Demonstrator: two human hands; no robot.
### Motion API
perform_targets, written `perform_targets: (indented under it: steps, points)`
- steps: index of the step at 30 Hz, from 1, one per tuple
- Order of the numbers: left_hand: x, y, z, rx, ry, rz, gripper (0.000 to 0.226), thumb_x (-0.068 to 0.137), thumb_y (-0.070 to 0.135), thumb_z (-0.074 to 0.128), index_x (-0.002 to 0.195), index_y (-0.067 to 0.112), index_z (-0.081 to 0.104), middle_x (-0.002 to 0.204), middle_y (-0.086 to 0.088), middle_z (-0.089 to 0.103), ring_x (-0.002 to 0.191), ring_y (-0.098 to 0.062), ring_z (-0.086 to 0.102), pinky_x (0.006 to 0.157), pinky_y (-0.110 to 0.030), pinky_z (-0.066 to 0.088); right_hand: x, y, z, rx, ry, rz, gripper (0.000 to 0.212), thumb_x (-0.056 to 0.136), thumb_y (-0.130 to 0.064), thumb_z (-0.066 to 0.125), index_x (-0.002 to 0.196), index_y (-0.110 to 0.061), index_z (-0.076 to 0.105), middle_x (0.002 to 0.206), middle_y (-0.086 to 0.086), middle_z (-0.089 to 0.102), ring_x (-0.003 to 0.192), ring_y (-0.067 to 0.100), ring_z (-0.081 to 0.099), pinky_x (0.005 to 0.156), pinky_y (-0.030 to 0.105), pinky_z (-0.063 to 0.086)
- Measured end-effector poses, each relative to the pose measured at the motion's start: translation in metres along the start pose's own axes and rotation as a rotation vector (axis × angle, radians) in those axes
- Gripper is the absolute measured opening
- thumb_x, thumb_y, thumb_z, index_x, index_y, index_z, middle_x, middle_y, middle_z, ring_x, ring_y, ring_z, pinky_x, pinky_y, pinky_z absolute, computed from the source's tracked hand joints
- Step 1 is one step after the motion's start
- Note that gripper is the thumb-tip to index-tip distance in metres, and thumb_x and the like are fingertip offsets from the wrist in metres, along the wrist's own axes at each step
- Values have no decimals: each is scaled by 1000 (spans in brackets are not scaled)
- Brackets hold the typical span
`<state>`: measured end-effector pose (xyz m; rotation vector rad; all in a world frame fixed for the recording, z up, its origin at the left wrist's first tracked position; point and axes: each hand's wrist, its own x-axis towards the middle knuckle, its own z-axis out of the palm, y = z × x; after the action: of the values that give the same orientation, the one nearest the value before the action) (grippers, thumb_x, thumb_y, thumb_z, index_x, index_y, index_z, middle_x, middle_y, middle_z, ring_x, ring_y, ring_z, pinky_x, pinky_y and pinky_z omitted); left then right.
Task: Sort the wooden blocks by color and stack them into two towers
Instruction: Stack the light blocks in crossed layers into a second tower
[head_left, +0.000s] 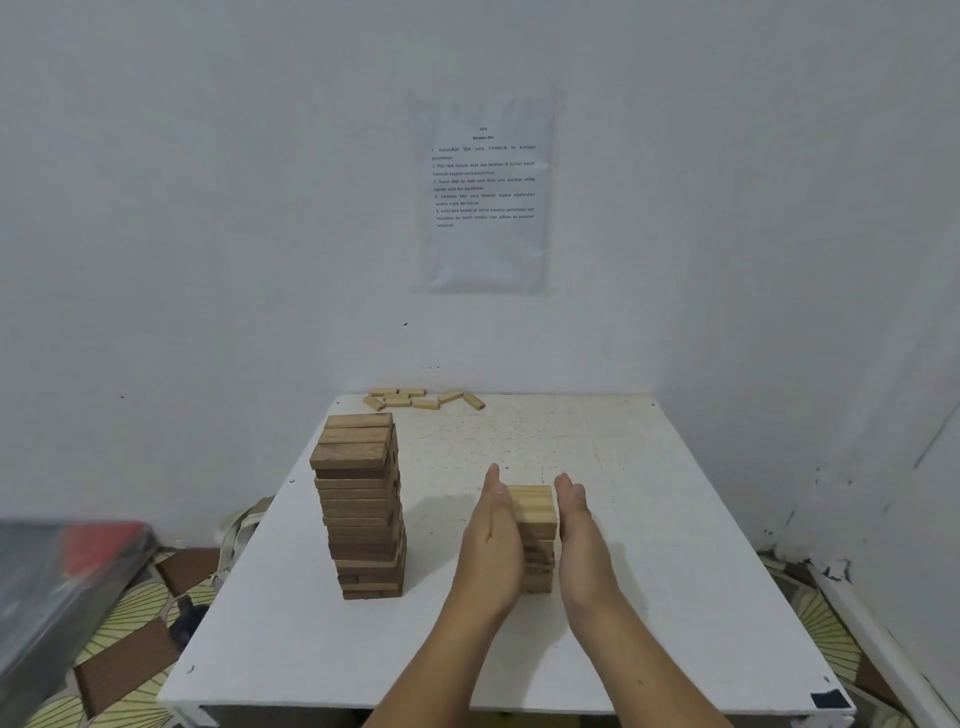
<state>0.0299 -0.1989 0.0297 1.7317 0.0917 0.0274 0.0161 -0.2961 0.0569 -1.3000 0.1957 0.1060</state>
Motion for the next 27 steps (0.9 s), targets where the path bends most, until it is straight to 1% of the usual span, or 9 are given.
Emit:
perform_targets:
  steps: [2,3,4,5,7,13,19,24,27]
  points:
    - [-9,4,-6,33,3,24,53,111,49,19,162,37,20,166,20,21,147,8,16,121,-19,13,-4,-4,-2,-66,-12,-55,46,112,-34,18,91,-30,59,60,-32,65,64,-26,58,60,-2,43]
    - [-15,9,-10,59,-1,45,52,111,49,22,161,38,23,165,20,24,148,7,18,120,-18,15,-2,-3,-5,-121,-16,-93,45,112,-38,18,109,-29,62,78,-30,71,77,-28,58,69,-4,42]
    - [-23,15,-15,82,-9,69,50,111,48,27,160,39,27,164,21,28,148,7,21,118,-15,18,1,-1,-8,-186,-13,-137,47,111,-44,19,133,-28,57,111,-26,72,100,-27,54,87,-2,39]
    - [-30,23,-20,106,-22,94,49,111,45,31,159,38,31,162,22,31,145,9,24,114,-11,20,-1,-2,-9,-247,-5,-164,50,110,-48,19,151,-31,42,144,-21,56,124,-20,43,105,7,30]
    - [-45,46,-34,177,-42,162,47,110,36,42,157,38,38,158,24,37,140,12,29,112,-10,24,-7,-12,-6,-322,8,-189,55,108,-54,21,160,-37,26,165,-19,24,147,-8,20,123,24,14]
    - [-44,138,-85,321,15,407,47,104,27,50,150,36,51,152,22,49,141,6,40,115,-22,31,10,-62,22,-428,-29,-334,53,110,-50,27,159,-32,31,165,-16,27,152,-1,19,128,34,13]
    - [28,192,-142,488,-47,360,48,103,34,51,151,30,51,152,15,52,142,-5,44,122,-36,33,54,-96,54,-616,-99,-358,53,109,-44,36,159,-28,33,165,-13,30,152,6,24,126,34,17]
    - [105,173,-197,703,-93,263,44,106,38,47,148,29,54,150,15,53,139,-6,46,114,-29,34,127,-105,60,-898,-163,-313,54,104,-29,50,156,-27,40,151,-11,49,140,13,44,102,24,31]
    - [156,132,-222,787,-92,185,41,106,38,46,143,29,58,145,13,58,133,-8,51,112,-33,39,186,-98,59,-1122,-229,-228,57,97,-24,54,154,-30,44,139,-11,55,116,10,56,89,22,41]
